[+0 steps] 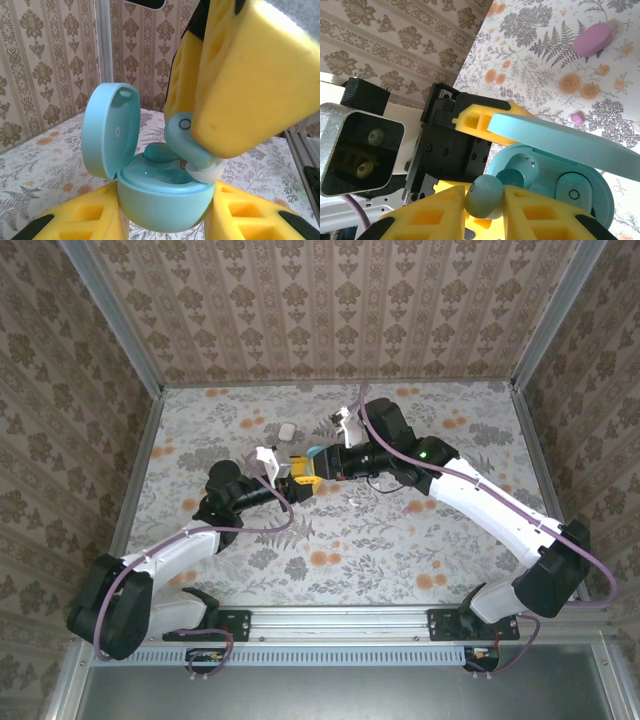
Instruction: Insert the wireless bluetooth earbuds into the charging case
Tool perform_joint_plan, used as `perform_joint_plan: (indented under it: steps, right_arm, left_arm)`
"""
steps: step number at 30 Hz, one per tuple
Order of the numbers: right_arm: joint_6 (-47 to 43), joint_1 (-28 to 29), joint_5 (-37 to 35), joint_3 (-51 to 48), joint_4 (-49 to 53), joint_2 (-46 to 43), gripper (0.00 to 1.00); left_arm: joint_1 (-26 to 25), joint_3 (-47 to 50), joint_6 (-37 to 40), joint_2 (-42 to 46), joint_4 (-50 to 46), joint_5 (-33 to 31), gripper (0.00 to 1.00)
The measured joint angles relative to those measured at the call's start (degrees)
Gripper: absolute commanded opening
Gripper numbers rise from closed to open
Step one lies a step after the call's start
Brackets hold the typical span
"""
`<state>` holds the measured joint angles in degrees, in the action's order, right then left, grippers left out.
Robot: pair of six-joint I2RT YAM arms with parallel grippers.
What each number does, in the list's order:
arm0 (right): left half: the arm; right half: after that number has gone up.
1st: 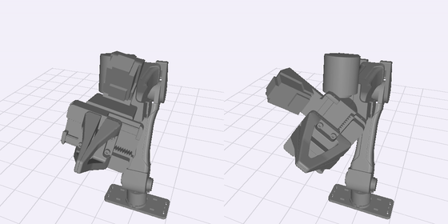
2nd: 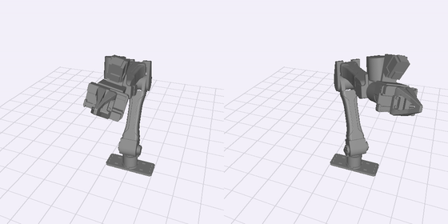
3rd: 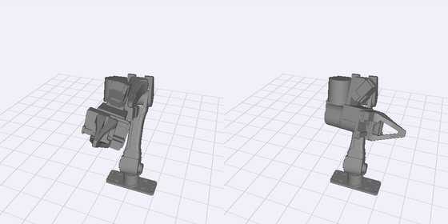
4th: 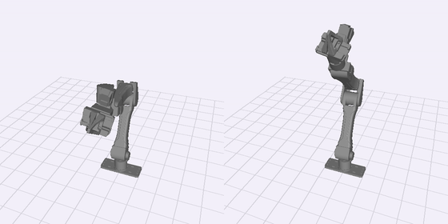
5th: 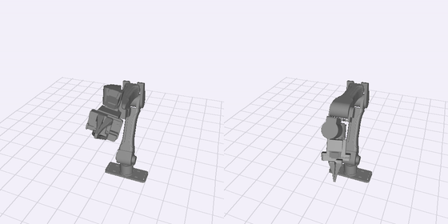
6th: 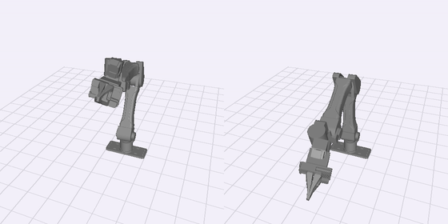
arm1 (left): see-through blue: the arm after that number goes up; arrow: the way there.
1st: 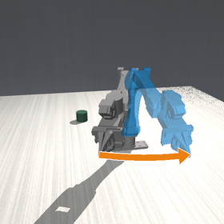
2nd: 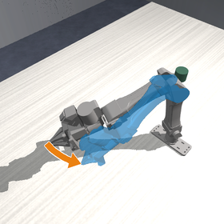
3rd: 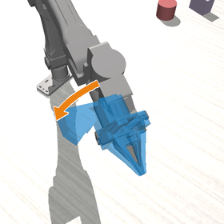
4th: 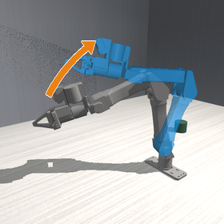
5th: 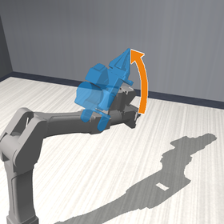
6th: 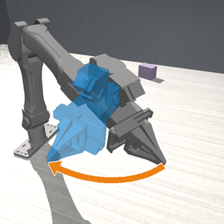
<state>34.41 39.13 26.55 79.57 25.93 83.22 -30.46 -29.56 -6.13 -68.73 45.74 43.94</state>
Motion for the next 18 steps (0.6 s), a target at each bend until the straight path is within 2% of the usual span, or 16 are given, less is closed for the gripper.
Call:
perform_joint_plan:
  steps: [18]
  right_arm:
    - [0.0,0.0,-1.0,0.9,-0.4,2.0,0.27]
  left_arm:
    - [-0.3,0.0,0.0,0.0,-0.4,-0.7,0.37]
